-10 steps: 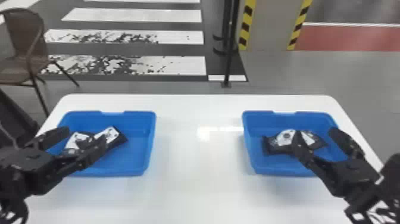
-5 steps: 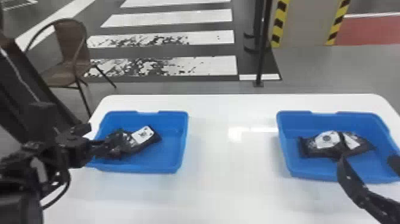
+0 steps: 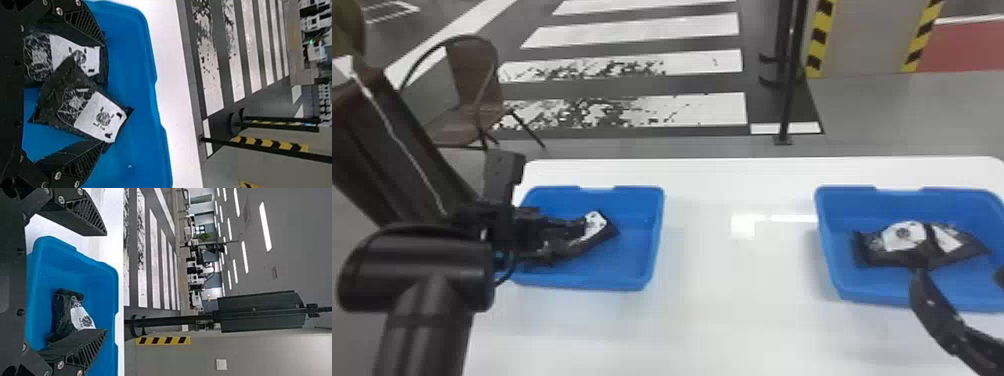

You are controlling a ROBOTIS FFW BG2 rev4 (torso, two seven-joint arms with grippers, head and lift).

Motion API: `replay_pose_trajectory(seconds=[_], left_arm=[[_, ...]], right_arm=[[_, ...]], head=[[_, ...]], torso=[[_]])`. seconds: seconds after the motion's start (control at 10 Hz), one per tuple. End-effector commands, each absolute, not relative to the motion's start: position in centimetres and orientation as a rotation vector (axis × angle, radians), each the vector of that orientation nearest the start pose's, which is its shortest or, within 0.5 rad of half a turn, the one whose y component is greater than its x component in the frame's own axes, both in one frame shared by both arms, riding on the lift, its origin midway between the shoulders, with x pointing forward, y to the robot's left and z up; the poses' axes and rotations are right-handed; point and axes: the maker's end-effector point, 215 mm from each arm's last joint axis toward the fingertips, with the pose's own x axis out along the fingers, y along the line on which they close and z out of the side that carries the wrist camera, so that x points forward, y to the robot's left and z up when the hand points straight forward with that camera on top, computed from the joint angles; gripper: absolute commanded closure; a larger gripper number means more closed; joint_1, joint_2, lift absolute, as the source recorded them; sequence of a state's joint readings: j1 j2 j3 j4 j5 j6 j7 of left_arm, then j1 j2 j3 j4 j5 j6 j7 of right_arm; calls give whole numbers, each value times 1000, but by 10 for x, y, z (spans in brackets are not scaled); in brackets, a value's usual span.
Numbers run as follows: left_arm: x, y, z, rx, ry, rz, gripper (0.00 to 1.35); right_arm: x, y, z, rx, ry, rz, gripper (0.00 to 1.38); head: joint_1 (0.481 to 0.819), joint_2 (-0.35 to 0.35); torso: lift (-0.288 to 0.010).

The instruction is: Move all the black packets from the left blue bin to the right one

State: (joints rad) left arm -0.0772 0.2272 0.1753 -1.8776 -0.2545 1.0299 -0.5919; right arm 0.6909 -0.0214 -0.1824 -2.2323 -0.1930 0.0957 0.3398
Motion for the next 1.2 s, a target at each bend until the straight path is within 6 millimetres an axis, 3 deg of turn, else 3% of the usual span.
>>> replay_pose_trajectory(seconds=[0.0, 0.2, 0.5, 0.7, 0.8, 0.9, 1.0, 1.1], left_arm=[[542, 337, -432, 172, 769, -196, 159], [539, 329, -445, 234, 820, -197, 157], [543, 351, -438, 307, 824, -135, 157], [544, 357, -452, 301, 857, -126, 185], [545, 361, -461, 310, 878, -122, 283], [545, 363, -469, 311, 903, -124, 533], [545, 361, -469, 319, 903, -128, 947], [548, 358, -468, 320, 887, -143, 1162]], right_arm=[[389, -240, -331, 101, 94, 220, 151], [391, -237, -334, 111, 94, 227, 151], [393, -236, -339, 131, 99, 231, 151], [393, -236, -341, 135, 103, 231, 151], [393, -235, -343, 150, 107, 233, 151], [394, -233, -345, 157, 109, 236, 151], [395, -233, -344, 159, 108, 236, 153], [394, -233, -346, 164, 109, 238, 151]], head=[[695, 145], [695, 113], [695, 122], [695, 135], [695, 141], [695, 145], [695, 150], [695, 151]], torso=[[-140], [-140], [-140], [-140], [-140], [-140], [-140], [-140]])
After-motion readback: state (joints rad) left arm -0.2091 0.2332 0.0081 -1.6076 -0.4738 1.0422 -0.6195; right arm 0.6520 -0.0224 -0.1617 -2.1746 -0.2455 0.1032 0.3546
